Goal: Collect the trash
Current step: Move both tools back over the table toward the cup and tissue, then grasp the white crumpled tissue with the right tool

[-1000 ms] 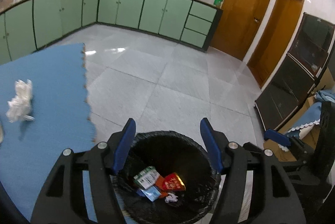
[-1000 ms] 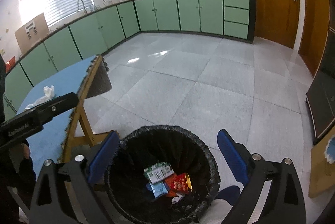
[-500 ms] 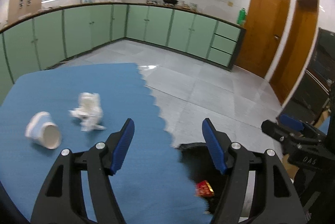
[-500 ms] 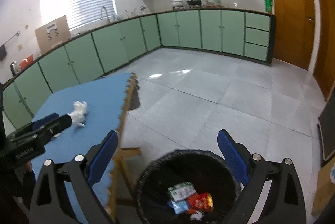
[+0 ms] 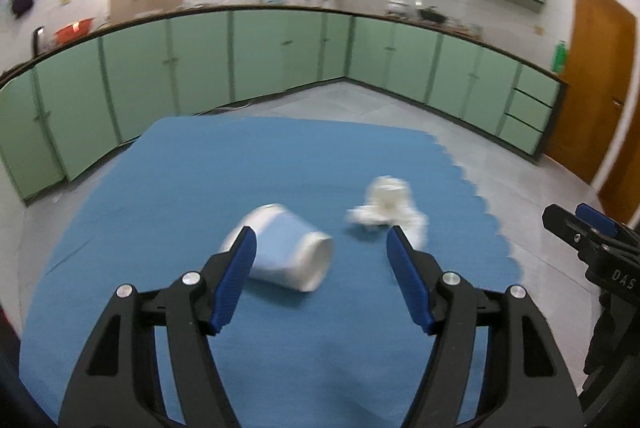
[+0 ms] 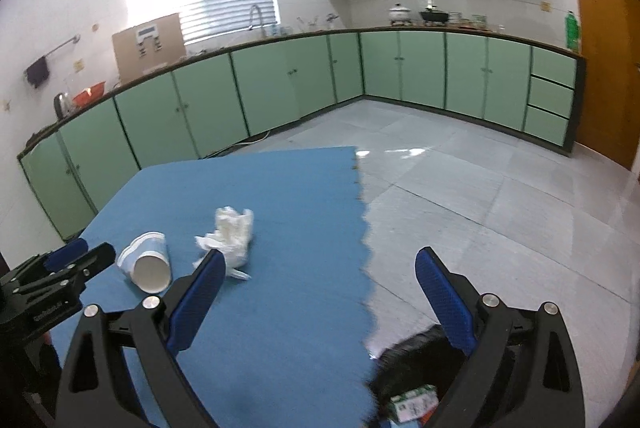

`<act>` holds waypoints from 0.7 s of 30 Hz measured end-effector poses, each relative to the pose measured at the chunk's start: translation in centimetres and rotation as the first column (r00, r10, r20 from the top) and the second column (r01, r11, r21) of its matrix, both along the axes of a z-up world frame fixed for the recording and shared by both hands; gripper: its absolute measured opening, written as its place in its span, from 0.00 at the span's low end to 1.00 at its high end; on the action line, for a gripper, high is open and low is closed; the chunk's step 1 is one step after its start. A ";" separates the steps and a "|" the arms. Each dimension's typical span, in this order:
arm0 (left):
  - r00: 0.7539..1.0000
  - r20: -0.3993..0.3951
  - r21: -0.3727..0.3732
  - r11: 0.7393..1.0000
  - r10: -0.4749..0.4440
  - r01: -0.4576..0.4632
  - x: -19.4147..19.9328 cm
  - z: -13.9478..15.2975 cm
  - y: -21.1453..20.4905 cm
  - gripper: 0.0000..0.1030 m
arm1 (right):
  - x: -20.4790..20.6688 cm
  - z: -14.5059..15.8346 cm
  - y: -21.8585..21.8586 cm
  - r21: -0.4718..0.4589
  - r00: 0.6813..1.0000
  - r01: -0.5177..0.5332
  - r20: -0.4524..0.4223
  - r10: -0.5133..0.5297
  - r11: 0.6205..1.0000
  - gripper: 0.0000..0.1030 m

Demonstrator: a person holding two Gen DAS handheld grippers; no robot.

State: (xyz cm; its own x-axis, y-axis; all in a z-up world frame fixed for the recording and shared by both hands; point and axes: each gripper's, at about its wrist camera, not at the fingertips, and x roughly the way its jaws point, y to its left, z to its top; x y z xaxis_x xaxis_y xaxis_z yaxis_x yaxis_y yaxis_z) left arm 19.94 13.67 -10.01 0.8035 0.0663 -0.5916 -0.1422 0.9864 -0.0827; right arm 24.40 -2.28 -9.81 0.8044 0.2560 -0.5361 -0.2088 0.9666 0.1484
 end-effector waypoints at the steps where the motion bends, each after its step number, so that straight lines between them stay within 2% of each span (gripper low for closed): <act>1: 1.000 -0.006 -0.002 1.000 0.016 -0.016 0.0 -0.3 0.7 0.64 | 0.7 -0.4 1.1 -0.004 1.000 -0.009 -0.005 0.009 1.000 0.91; 6: 0.997 -0.018 -0.017 0.997 0.071 -0.072 0.4 -1.2 3.5 0.64 | 3.2 -1.9 4.5 -0.018 0.999 -0.029 -0.024 0.028 0.999 0.91; 14: 0.996 -0.042 -0.043 0.996 0.080 -0.082 1.3 -2.2 5.4 0.64 | 6.8 -4.0 8.9 -0.074 0.996 -0.041 -0.080 0.035 0.996 0.91; 21: 0.995 -0.044 -0.049 0.995 0.088 -0.090 1.7 -2.4 6.3 0.64 | 8.6 -5.2 10.7 -0.110 0.991 -0.039 -0.131 0.024 0.993 0.88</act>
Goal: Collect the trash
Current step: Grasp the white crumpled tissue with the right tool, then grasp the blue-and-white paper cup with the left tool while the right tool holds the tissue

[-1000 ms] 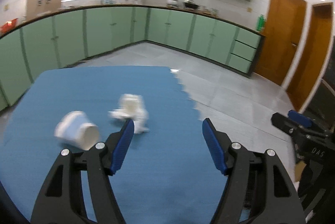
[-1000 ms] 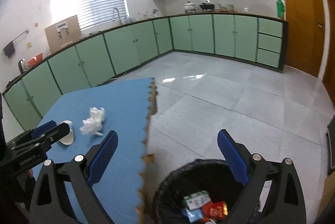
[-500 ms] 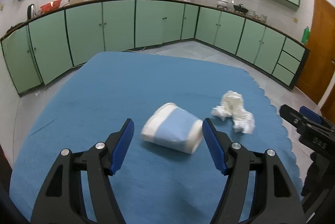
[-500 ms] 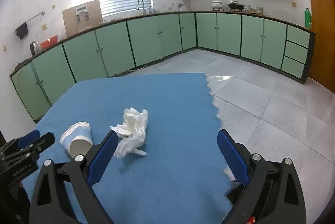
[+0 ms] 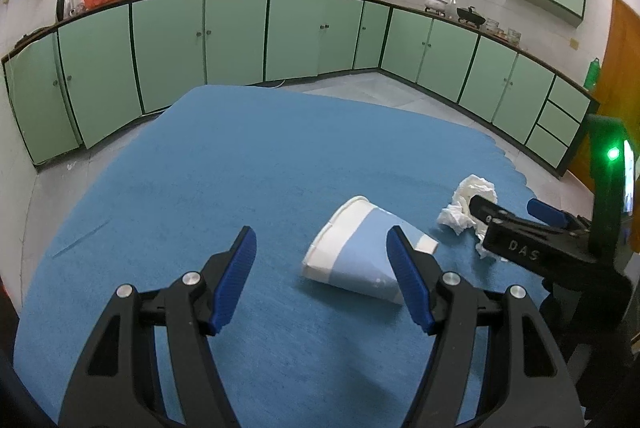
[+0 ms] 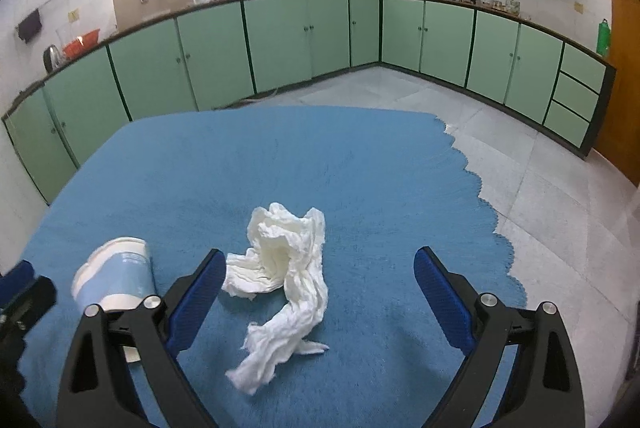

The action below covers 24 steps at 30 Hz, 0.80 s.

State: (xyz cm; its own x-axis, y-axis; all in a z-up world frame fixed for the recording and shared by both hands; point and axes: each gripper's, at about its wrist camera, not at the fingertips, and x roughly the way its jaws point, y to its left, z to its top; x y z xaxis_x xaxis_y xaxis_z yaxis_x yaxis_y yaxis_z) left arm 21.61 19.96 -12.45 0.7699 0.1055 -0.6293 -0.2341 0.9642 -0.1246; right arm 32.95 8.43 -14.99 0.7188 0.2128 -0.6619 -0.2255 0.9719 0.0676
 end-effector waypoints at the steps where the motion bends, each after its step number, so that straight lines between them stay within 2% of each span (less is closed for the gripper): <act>1: 1.000 -0.001 -0.002 1.000 0.001 -0.001 0.1 -0.1 0.1 0.64 | 0.2 -0.2 0.2 0.000 1.000 -0.003 -0.013 0.003 1.000 0.86; 4: 1.000 -0.008 -0.003 1.000 0.003 -0.003 0.4 -0.3 0.2 0.64 | 0.5 -0.5 0.4 -0.002 0.999 -0.011 -0.034 0.011 1.000 0.78; 7: 1.000 -0.016 -0.008 1.000 0.004 -0.004 0.8 -0.5 0.5 0.66 | 0.5 -0.7 0.5 -0.004 0.998 -0.028 -0.049 0.028 1.000 0.65; 8: 1.000 -0.018 -0.013 1.000 0.003 -0.004 0.9 -0.6 0.5 0.66 | 0.6 -0.9 0.6 -0.005 0.997 -0.039 -0.064 0.039 0.999 0.56; 9: 1.000 -0.018 -0.016 1.000 0.001 -0.001 1.0 -0.6 0.6 0.67 | 0.6 -1.1 0.7 0.000 0.995 -0.055 -0.081 0.055 0.998 0.41; 12: 1.000 -0.016 -0.015 1.000 -0.020 0.019 1.1 -0.6 0.4 0.72 | 0.2 -1.4 0.7 0.022 0.990 -0.092 -0.109 0.094 0.995 0.21; 15: 0.999 -0.016 -0.022 0.999 -0.048 0.047 1.2 -0.9 0.4 0.76 | -0.4 -1.1 0.4 0.019 0.991 -0.090 -0.098 0.092 0.996 0.13; 19: 0.995 -0.019 -0.074 0.993 -0.095 0.093 1.7 -1.4 0.6 0.81 | -1.0 -0.8 -0.3 0.035 0.993 -0.072 -0.093 0.074 0.997 0.13; 24: 0.990 -0.025 -0.064 0.989 -0.138 0.136 2.6 -2.1 0.2 0.85 | -2.0 -0.3 -1.6 0.040 0.994 -0.060 -0.090 0.064 0.997 0.12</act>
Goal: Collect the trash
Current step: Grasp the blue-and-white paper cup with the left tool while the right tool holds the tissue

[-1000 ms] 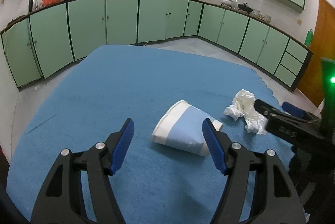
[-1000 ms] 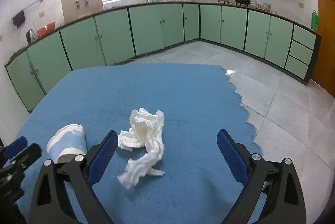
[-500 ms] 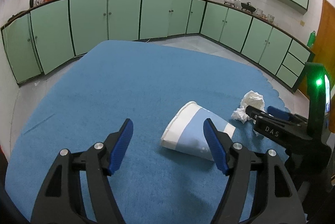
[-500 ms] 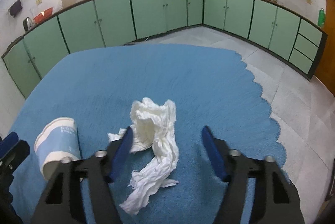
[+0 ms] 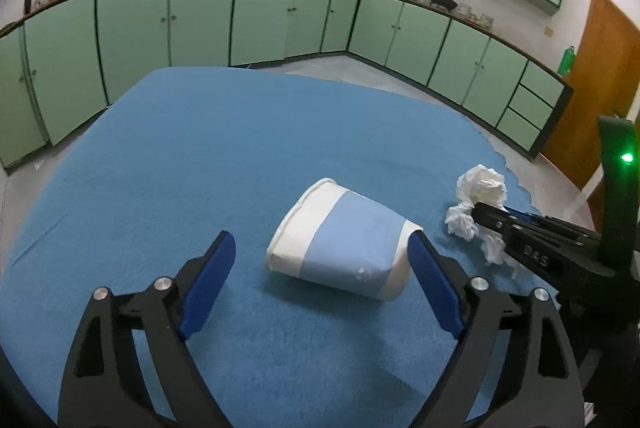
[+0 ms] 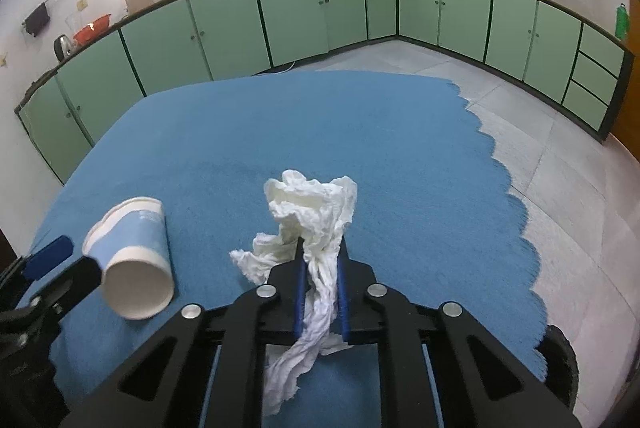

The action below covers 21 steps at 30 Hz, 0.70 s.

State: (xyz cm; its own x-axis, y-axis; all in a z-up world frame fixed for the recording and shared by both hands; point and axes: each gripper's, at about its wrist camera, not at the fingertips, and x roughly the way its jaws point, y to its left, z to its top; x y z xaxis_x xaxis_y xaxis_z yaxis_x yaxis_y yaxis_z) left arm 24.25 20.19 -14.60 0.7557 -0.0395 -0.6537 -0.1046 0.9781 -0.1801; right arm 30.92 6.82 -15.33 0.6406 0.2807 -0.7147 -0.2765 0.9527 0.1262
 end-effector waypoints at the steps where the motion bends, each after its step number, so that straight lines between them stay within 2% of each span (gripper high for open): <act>1: 1.000 0.002 0.000 1.000 -0.006 0.006 0.2 -0.1 -0.1 0.86 | 0.0 0.0 -0.1 0.000 1.000 0.001 0.000 -0.001 1.000 0.12; 11: 0.997 0.003 -0.027 0.996 -0.082 0.082 1.1 -0.5 -0.3 0.87 | 0.2 1.0 -0.3 0.007 1.000 0.006 0.009 -0.006 1.000 0.12; 21: 0.995 -0.081 -0.042 0.998 -0.055 0.052 2.4 -2.5 0.3 0.87 | -0.6 0.8 -0.4 0.006 1.000 0.002 0.006 -0.002 1.000 0.12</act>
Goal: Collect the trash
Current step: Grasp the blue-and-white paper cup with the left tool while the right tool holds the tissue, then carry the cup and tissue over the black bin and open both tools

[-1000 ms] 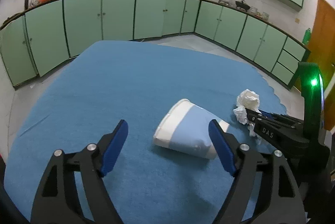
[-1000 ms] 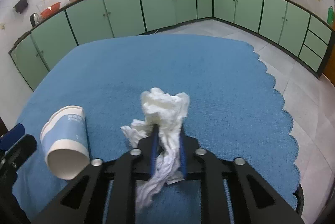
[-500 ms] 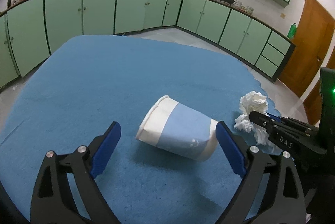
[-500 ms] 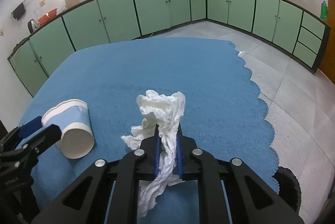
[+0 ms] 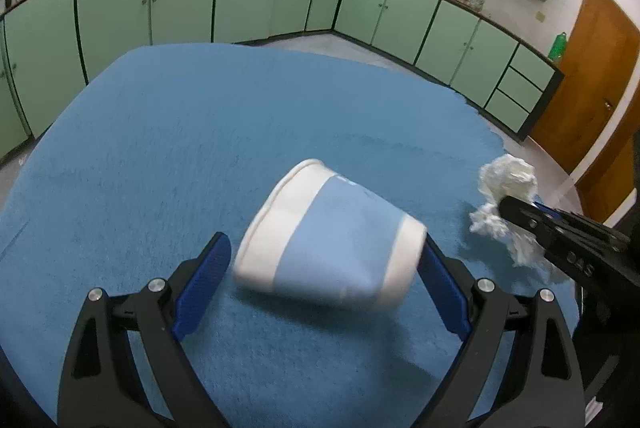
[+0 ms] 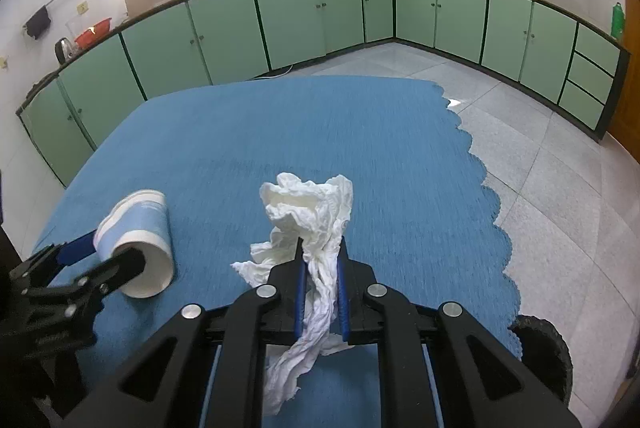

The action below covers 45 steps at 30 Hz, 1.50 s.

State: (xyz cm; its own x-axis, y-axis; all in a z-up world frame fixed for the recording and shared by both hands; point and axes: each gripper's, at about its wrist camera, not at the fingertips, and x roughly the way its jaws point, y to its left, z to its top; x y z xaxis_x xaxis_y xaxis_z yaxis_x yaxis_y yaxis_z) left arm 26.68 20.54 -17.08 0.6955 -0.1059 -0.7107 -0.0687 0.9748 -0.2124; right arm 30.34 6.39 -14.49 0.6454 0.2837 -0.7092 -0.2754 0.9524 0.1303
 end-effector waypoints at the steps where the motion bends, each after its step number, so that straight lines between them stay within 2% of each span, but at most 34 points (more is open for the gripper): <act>1: 1.000 -0.007 -0.004 1.000 0.001 -0.001 0.2 -0.1 0.1 0.87 | -0.1 0.0 0.0 -0.001 1.000 -0.001 0.000 0.001 1.000 0.12; 4: 0.999 -0.028 -0.021 1.000 -0.016 0.016 0.9 -0.4 -0.2 0.86 | -0.2 0.1 -0.1 0.001 1.000 -0.003 0.001 0.003 1.000 0.12; 6: 0.999 -0.032 -0.021 0.999 -0.024 0.023 1.1 -0.5 -0.2 0.77 | -0.2 0.2 -0.2 0.001 1.000 -0.005 0.001 0.005 1.000 0.12; 8: 1.000 -0.017 -0.025 0.999 -0.025 0.024 1.0 -0.3 -0.4 0.75 | -0.2 0.3 -0.2 0.001 1.000 -0.005 -0.001 0.005 1.000 0.12; 18: 0.998 0.057 -0.010 1.000 0.001 0.000 -1.6 2.5 -2.5 0.74 | -0.9 1.7 -1.2 0.016 1.000 -0.001 0.026 0.001 1.000 0.12; 31: 0.992 0.124 0.035 0.999 0.001 -0.005 -4.3 6.5 -6.1 0.74 | -4.6 5.0 -5.2 0.050 0.995 0.025 0.091 -0.029 0.998 0.12; 45: 0.980 0.162 0.043 0.993 -0.117 0.111 -5.8 8.2 -13.9 0.74 | -9.3 7.0 -12.0 0.065 0.984 0.113 0.130 -0.121 0.991 0.12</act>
